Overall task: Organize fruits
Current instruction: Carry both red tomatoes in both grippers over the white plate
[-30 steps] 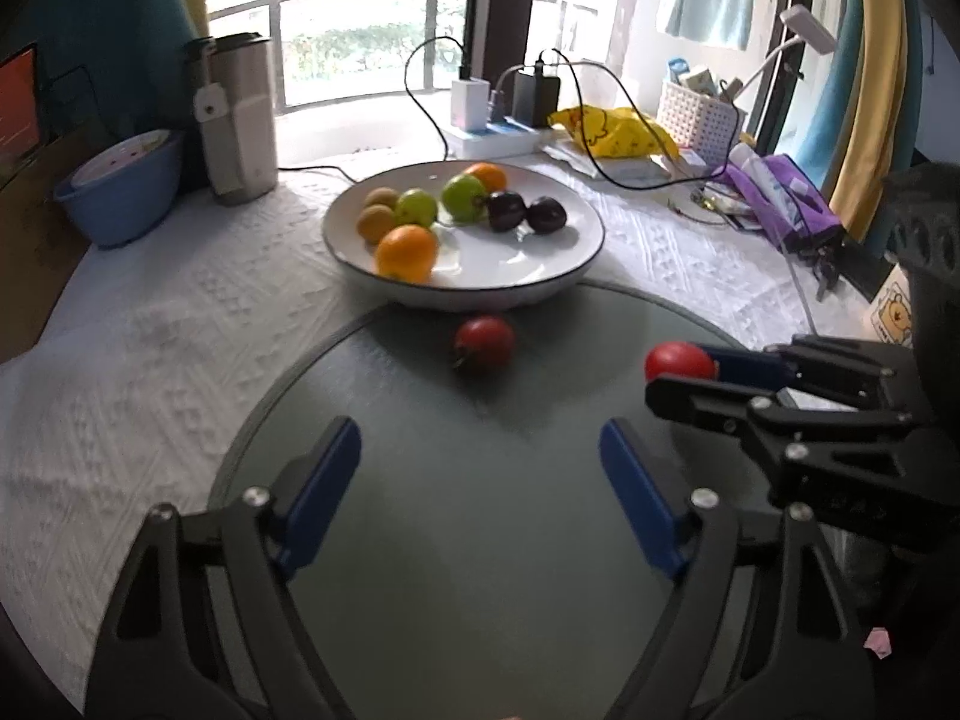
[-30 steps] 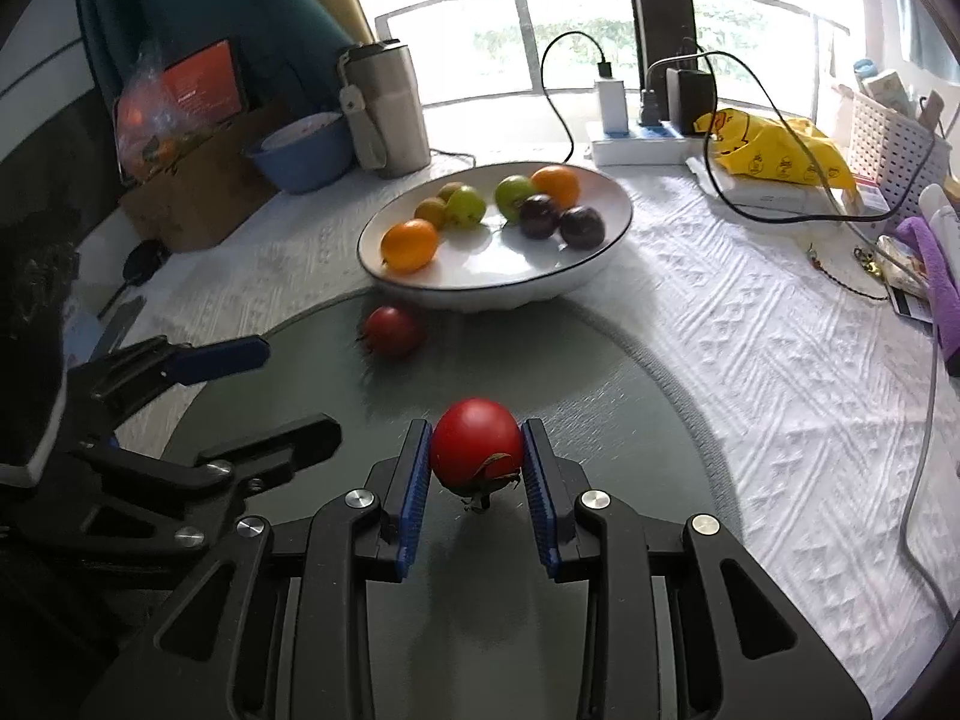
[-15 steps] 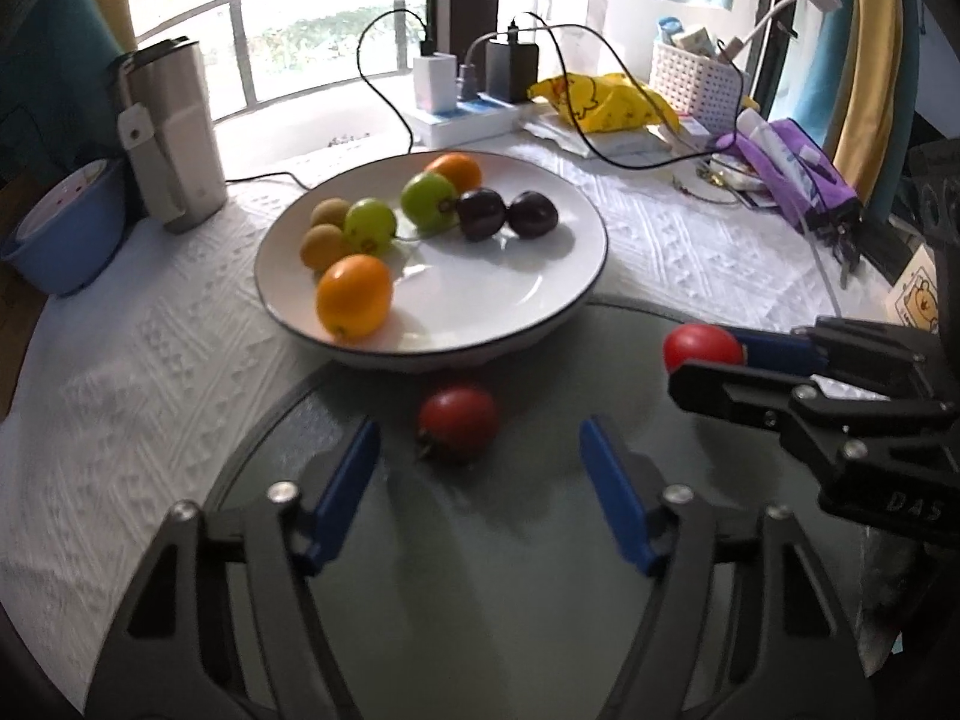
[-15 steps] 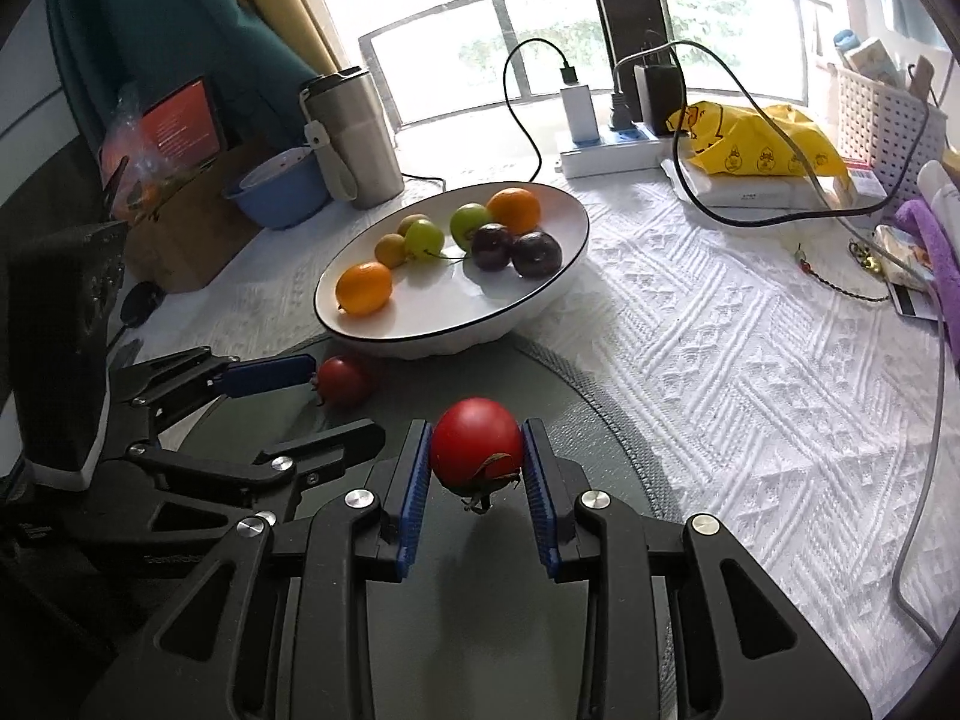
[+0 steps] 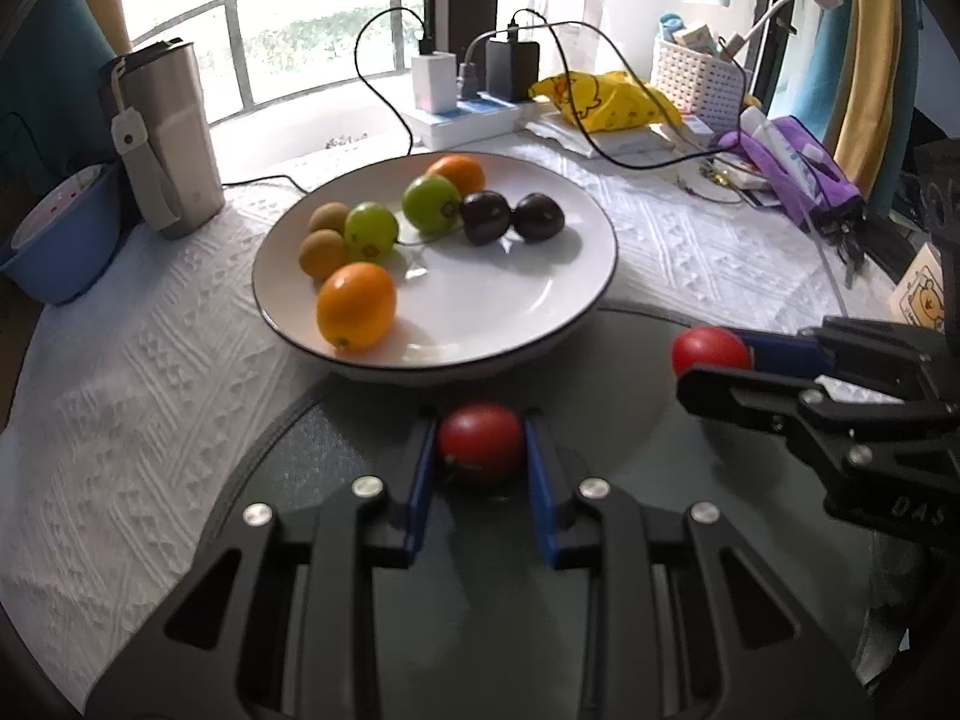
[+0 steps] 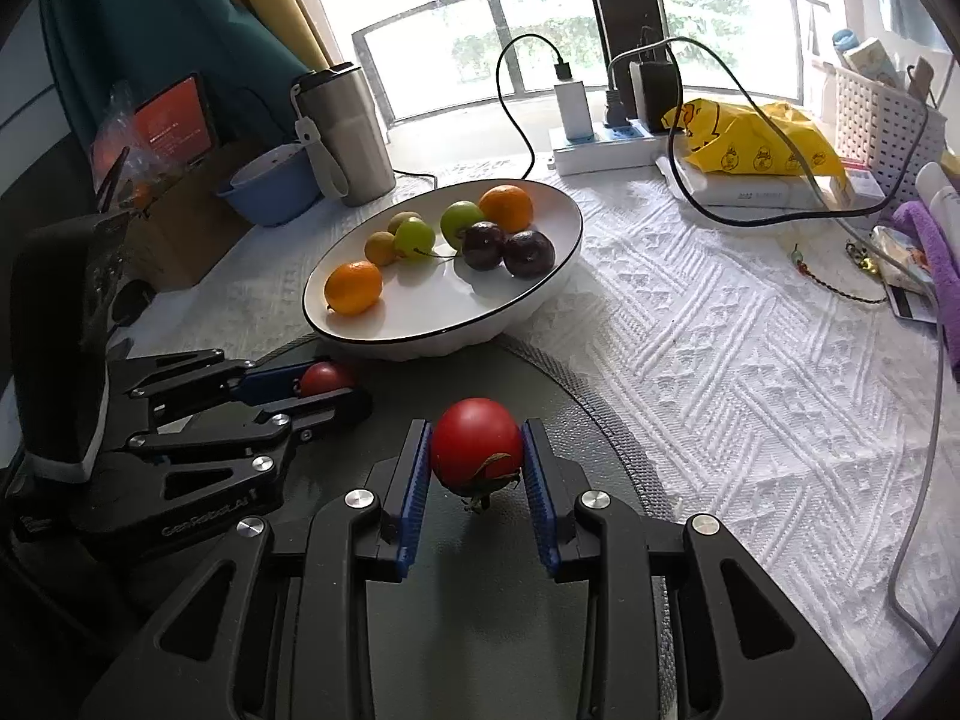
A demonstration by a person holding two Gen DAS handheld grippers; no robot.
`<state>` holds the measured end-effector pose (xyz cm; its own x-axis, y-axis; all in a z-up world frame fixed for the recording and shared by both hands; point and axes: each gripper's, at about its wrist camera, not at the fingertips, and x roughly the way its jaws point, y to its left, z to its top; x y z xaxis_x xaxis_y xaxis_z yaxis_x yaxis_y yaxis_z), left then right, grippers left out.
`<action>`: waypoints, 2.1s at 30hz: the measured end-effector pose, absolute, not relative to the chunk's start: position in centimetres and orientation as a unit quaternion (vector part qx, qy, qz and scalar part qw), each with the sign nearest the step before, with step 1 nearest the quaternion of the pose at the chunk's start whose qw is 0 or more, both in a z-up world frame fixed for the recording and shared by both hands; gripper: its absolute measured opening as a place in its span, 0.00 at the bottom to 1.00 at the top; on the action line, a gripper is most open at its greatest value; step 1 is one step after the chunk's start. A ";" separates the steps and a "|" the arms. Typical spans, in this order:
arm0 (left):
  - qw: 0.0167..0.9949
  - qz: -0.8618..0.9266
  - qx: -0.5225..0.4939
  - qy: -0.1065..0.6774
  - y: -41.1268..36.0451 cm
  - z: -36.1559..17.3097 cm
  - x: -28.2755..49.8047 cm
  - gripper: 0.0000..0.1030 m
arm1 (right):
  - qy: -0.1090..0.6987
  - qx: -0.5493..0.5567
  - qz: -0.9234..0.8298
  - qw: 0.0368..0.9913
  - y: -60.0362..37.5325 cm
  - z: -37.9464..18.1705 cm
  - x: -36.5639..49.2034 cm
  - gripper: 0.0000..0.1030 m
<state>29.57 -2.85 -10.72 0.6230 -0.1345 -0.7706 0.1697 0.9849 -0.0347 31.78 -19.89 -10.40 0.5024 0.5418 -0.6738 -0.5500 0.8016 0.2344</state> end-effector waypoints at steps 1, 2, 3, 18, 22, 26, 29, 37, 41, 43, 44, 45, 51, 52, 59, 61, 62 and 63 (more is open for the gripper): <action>0.901 -0.085 0.020 0.425 -2.8 -10.6 29.4 0.28 | 0.386 -0.006 0.314 0.867 -19.9 -10.3 31.7 0.31; 0.902 -0.088 0.018 0.422 -2.8 -10.4 29.1 0.28 | 0.384 -0.008 0.314 0.868 -19.8 -10.2 31.5 0.31; 0.903 -0.089 0.018 0.420 -2.8 -10.3 28.9 0.28 | 0.382 -0.009 0.313 0.869 -19.8 -10.0 31.4 0.31; 0.921 -0.108 0.010 0.374 -2.7 -7.0 26.2 0.28 | 0.354 -0.024 0.313 0.881 -18.7 -7.4 29.2 0.31; 0.923 -0.112 0.009 0.368 -2.6 -6.6 26.2 0.28 | 0.349 -0.028 0.311 0.884 -18.6 -6.8 29.2 0.31; 0.926 -0.112 0.008 0.361 -2.3 -6.1 26.6 0.28 | 0.344 -0.032 0.309 0.886 -18.3 -6.2 29.5 0.31; 0.928 -0.112 0.008 0.356 -2.1 -5.8 27.0 0.28 | 0.341 -0.034 0.309 0.887 -18.1 -5.8 29.9 0.31; 0.930 -0.116 0.005 0.350 -2.1 -6.1 28.7 0.28 | 0.345 -0.041 0.307 0.886 -17.7 -5.7 31.4 0.31; 0.928 -0.116 0.001 0.353 -1.9 -6.6 29.7 0.28 | 0.349 -0.042 0.307 0.884 -17.3 -5.9 32.4 0.31; 0.927 -0.116 -0.002 0.357 -1.7 -6.9 30.3 0.28 | 0.351 -0.042 0.307 0.884 -17.1 -6.1 32.9 0.31; 0.926 -0.115 -0.004 0.358 -1.6 -7.1 30.6 0.28 | 0.353 -0.042 0.307 0.883 -17.0 -6.2 33.2 0.31; 0.926 -0.115 -0.004 0.359 -1.6 -7.2 30.8 0.28 | 0.354 -0.041 0.307 0.882 -16.9 -6.4 33.4 0.31; 0.925 -0.111 -0.008 0.364 -1.1 -8.0 32.0 0.28 | 0.363 -0.043 0.315 0.876 -15.8 -7.1 34.9 0.31; 0.924 -0.111 -0.009 0.366 -1.1 -8.2 32.2 0.28 | 0.364 -0.044 0.316 0.875 -15.7 -7.2 35.1 0.31; 0.918 -0.115 -0.012 0.379 -0.9 -9.0 33.3 0.28 | 0.366 -0.046 0.320 0.873 -14.7 -7.7 37.1 0.31; 0.917 -0.117 -0.012 0.382 -0.8 -9.1 33.6 0.28 | 0.369 -0.046 0.319 0.872 -14.5 -8.0 37.5 0.31; 0.916 -0.118 -0.012 0.383 -0.8 -9.2 33.7 0.28 | 0.370 -0.047 0.317 0.872 -14.5 -8.1 37.7 0.31; 0.916 -0.118 -0.011 0.384 -0.8 -9.4 33.8 0.28 | 0.371 -0.048 0.317 0.872 -14.4 -8.3 37.9 0.31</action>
<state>33.85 -0.75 -9.36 0.6768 -0.2240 -0.7013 0.2065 0.9721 -0.1112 37.87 -14.40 -8.27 0.5237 0.5164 -0.6776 -0.5875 0.7949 0.1518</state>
